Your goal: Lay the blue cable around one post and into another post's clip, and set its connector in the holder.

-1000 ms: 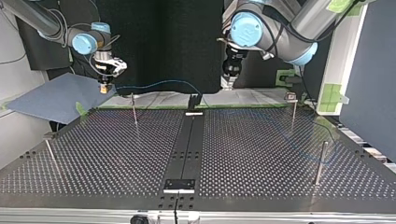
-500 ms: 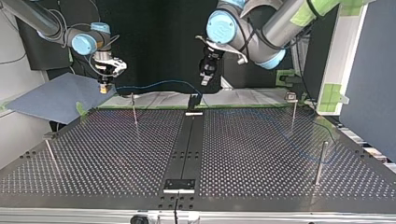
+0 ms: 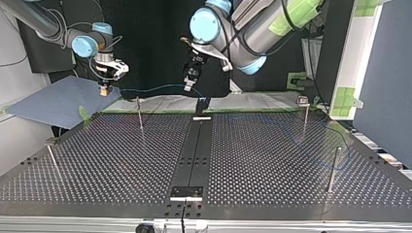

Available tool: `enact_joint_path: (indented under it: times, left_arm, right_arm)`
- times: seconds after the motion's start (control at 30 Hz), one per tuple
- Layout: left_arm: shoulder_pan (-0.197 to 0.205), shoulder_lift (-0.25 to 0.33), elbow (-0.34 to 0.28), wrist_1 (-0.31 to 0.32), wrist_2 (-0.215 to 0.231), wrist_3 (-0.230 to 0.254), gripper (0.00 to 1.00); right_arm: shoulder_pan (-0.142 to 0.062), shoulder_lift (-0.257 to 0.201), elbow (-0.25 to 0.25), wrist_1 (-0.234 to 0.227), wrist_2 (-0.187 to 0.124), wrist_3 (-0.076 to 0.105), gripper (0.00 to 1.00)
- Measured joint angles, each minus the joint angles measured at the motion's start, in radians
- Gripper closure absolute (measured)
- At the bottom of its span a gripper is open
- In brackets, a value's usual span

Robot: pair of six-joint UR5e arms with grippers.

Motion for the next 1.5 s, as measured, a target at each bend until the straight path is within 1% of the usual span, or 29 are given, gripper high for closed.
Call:
enact_joint_path:
  times: [0.2, 0.3, 0.37, 0.47, 0.57, 0.8, 0.9, 1.03, 1.13, 1.37, 1.5]
  left_arm:
    - [-0.051, -0.051, 0.051, 0.051, -0.018, -0.012, 0.01]
    - [-0.075, -0.075, 0.075, 0.076, -0.023, -0.014, 0.01]
    - [-0.095, -0.095, 0.095, 0.095, -0.03, -0.016, 0.01]
    - [-0.122, -0.122, 0.122, 0.122, -0.04, -0.018, 0.01]
    - [-0.15, -0.15, 0.15, 0.15, -0.05, -0.019, 0.01]
    - [-0.209, -0.209, 0.208, 0.21, -0.095, -0.037, 0.01]
    - [-0.234, -0.234, 0.22, 0.235, -0.119, -0.043, 0.01]
    - [-0.263, -0.266, 0.22, 0.267, -0.15, -0.044, 0.01]
    - [-0.263, -0.292, 0.207, 0.292, -0.176, -0.046, 0.01]
    - [-0.222, -0.349, 0.157, 0.349, -0.23, -0.055, 0.01]
    - [-0.2, -0.377, 0.13, 0.377, -0.223, -0.051, 0.01]
  right_arm:
    - [-0.023, 0.001, 0.0, 0.018, -0.001, 0.001, 0.97]
    - [-0.032, 0.001, 0.0, 0.022, -0.011, 0.0, 0.97]
    - [-0.036, 0.001, 0.0, 0.023, -0.023, 0.0, 0.97]
    - [-0.039, 0.002, 0.0, 0.023, -0.041, 0.0, 0.97]
    - [-0.041, 0.002, 0.0, 0.023, -0.048, 0.0, 0.97]
    - [-0.044, 0.002, 0.0, 0.027, -0.051, -0.001, 0.97]
    - [-0.045, 0.003, 0.001, 0.029, -0.05, -0.002, 0.97]
    - [-0.047, 0.003, 0.001, 0.032, -0.049, -0.003, 0.97]
    - [-0.049, 0.003, 0.001, 0.033, -0.049, -0.004, 0.97]
    - [-0.052, 0.004, 0.001, 0.034, -0.048, -0.004, 0.97]
    - [-0.052, 0.004, 0.001, 0.033, -0.048, -0.005, 0.97]
